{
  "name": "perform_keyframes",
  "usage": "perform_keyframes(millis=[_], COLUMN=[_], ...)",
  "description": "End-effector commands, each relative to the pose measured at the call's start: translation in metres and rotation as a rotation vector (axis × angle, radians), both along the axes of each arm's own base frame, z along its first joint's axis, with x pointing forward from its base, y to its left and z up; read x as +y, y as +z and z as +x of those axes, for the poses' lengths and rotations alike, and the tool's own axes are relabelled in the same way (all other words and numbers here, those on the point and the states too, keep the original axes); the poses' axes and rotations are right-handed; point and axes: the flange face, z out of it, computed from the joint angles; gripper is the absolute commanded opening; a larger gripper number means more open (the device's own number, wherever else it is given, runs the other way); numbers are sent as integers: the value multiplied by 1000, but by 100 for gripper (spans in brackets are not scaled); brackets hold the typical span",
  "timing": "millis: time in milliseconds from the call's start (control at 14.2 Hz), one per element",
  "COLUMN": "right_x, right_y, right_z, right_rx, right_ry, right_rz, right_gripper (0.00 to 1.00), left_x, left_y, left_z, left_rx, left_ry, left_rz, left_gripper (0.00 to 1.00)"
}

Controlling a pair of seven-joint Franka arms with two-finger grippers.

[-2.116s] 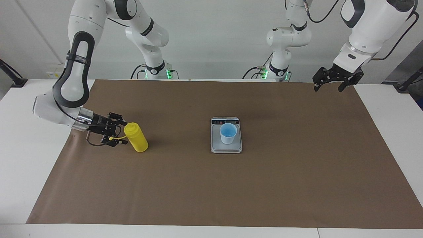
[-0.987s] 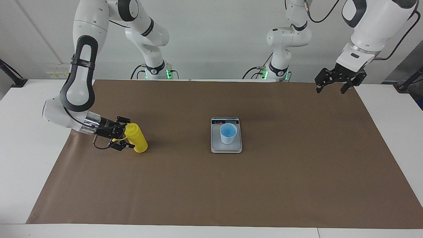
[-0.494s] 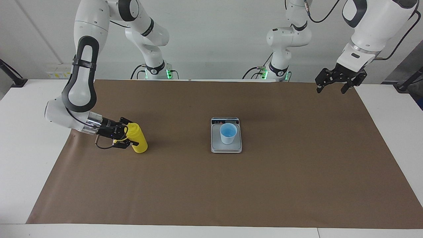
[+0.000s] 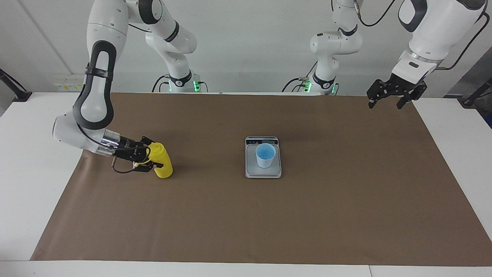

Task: Pour seasoning into cup on scale with both arms
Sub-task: 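Lift the bottle with the right gripper and carry it over the cup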

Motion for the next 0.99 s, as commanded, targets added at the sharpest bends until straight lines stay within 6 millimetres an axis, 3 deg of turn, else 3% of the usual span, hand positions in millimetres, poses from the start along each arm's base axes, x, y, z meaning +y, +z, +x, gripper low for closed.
perform_keyframes(millis=[0,423,776,917], right_x=[42,118,159,191], right_y=[45,94,105,108], right_z=[2,2,10,10], right_rx=[12,36,20,11], right_ry=[-25,-53,-133,-161], right_rz=[-26,-219,-315,-359], right_gripper=[30,28,25,25], left_x=[3,2,3,3], left_y=[4,4,4,4], left_z=[-5,-5,-5,-5], left_rx=[-9,-7,-9,-9], left_ry=[15,14,15,15], left_rz=[-6,-6,-6,-6], left_gripper=[100,100,100,100])
